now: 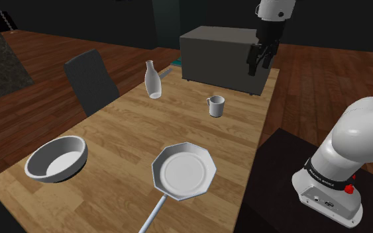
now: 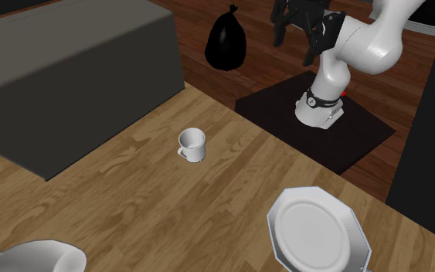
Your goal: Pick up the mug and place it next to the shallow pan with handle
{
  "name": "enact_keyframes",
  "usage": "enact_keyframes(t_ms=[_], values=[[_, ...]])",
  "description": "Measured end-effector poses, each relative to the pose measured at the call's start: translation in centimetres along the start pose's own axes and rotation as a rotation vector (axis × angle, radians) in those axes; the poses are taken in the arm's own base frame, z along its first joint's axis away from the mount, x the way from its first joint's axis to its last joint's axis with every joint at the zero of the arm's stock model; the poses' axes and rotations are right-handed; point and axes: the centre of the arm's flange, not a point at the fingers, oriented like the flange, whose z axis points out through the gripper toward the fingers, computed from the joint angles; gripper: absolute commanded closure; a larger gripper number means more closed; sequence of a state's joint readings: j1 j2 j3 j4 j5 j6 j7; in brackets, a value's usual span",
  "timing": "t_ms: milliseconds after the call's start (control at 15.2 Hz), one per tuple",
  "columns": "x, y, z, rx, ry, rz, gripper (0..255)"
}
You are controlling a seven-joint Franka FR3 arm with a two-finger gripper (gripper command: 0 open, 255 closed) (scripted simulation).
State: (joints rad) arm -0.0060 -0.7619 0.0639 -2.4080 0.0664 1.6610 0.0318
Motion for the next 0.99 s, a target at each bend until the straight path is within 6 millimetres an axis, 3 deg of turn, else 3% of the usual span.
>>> enact_keyframes(t_ms=[264,990], values=[[1.8,0.2,2.1,-0.007,-0.002,-0.004,0],[11.0,1.9,12.9,-0.041,-0.006,-0.028,0]])
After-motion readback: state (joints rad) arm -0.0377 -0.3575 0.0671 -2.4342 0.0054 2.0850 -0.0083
